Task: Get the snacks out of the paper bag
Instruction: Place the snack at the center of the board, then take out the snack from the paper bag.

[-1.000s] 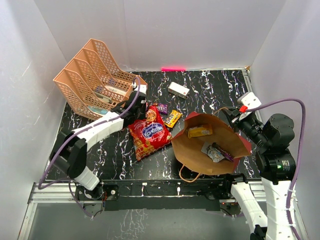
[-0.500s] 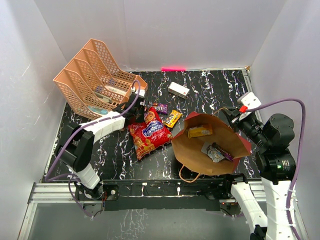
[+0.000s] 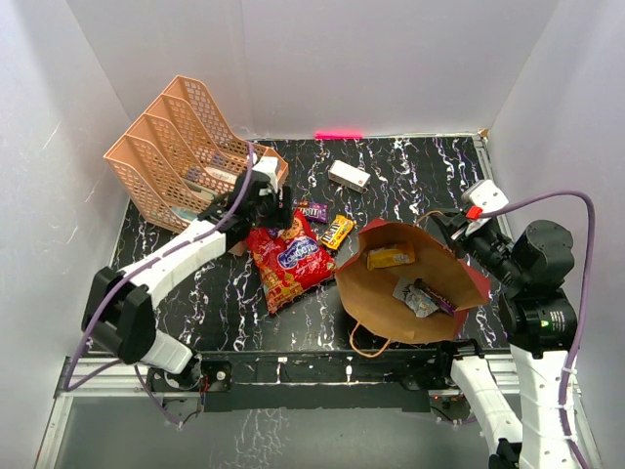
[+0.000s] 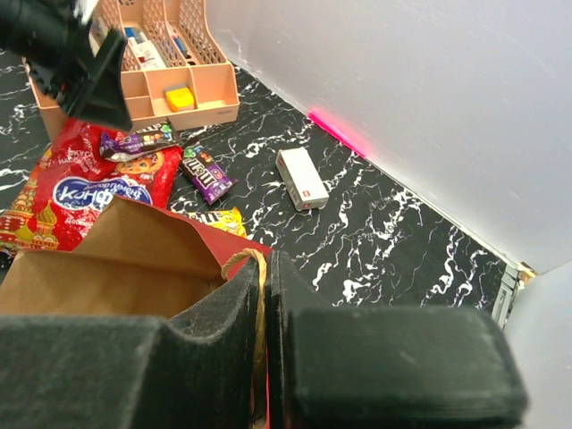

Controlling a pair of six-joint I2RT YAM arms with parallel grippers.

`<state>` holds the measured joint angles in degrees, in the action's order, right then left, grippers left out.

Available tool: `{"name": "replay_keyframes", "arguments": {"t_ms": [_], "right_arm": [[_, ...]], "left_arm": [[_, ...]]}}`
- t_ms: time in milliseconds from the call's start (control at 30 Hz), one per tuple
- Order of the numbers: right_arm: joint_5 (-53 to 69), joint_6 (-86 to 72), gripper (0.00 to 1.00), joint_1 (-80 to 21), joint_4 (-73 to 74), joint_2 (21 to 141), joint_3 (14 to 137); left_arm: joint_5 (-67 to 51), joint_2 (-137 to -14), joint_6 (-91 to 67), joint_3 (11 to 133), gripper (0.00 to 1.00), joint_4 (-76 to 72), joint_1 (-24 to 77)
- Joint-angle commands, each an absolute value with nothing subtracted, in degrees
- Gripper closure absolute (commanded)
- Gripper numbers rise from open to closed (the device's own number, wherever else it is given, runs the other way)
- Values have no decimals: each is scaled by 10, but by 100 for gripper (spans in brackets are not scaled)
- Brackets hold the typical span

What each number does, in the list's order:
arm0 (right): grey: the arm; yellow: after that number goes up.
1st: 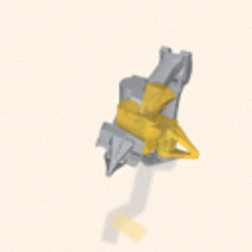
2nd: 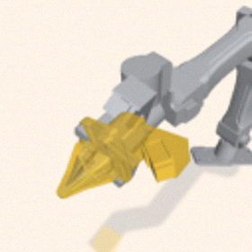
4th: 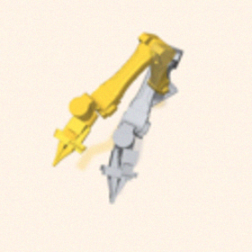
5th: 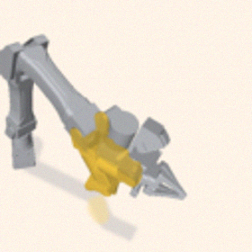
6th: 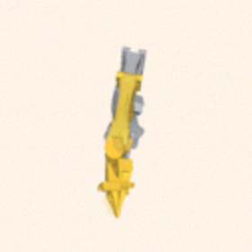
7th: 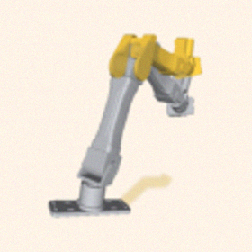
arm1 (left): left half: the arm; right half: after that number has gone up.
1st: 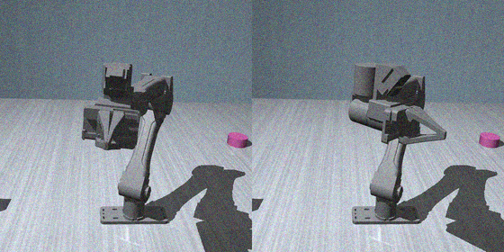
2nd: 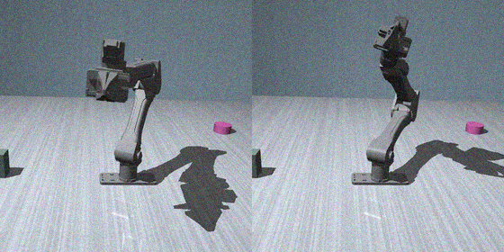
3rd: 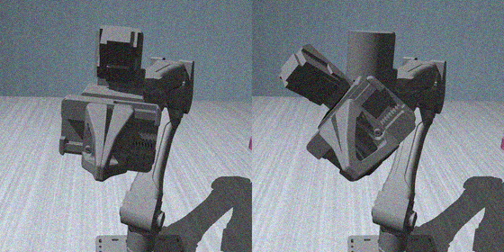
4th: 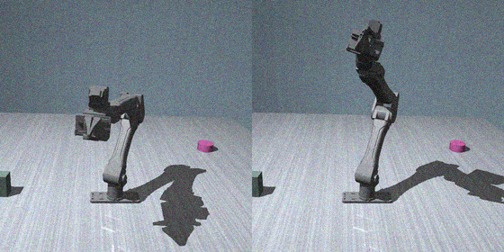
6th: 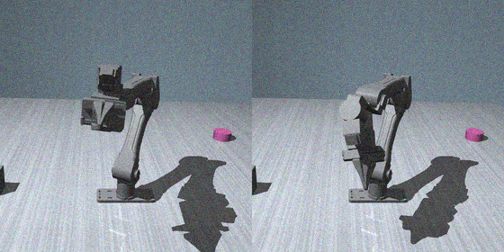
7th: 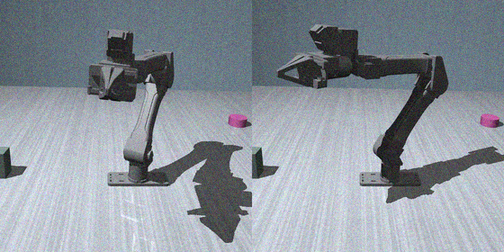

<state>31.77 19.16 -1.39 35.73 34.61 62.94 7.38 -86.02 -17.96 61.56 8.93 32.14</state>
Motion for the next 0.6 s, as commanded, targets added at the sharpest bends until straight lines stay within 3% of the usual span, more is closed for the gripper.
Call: {"name": "replay_keyframes", "arguments": {"t_ms": [0, 233, 367, 567], "right_arm": [[353, 182, 92, -13, 308, 343, 634], [444, 178, 92, -14, 287, 327, 620], [524, 167, 92, -14, 286, 340, 617], [475, 154, 92, -14, 283, 348, 601]], "left_arm": [[16, -798, -173, 681, 33, 104, 325], [-122, -742, -136, 681, 35, 2, 383], [-137, -685, -83, 631, 36, -86, 435], [-229, -637, -57, 594, 34, -128, 454]]}}
